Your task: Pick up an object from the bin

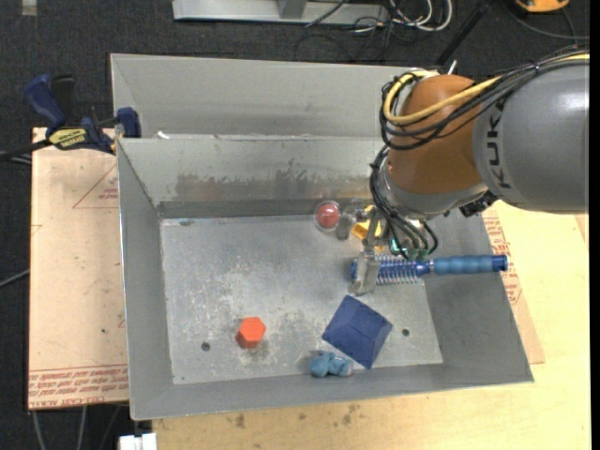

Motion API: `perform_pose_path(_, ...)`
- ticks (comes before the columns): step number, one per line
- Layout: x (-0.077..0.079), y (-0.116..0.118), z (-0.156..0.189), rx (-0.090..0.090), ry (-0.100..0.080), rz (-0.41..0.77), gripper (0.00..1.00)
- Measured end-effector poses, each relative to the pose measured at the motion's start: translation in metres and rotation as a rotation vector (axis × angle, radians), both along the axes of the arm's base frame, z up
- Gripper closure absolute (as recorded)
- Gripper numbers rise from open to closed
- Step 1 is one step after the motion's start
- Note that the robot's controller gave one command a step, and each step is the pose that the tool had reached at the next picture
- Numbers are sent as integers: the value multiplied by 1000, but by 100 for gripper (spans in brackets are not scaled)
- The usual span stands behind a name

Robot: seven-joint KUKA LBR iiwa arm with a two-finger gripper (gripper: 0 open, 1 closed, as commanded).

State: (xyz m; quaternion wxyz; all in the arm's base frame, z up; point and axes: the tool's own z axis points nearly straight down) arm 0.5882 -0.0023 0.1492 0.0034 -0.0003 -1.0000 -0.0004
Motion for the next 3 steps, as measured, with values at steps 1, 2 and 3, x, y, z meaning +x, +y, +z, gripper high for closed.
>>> perform_pose_path(1,5,-72,-84,-2,-1,-90,0)
perform_pose_path(2,7,-119,-47,-3,-13,-136,0)
perform_pose_path(3,11,-124,-40,0,-10,-182,0)
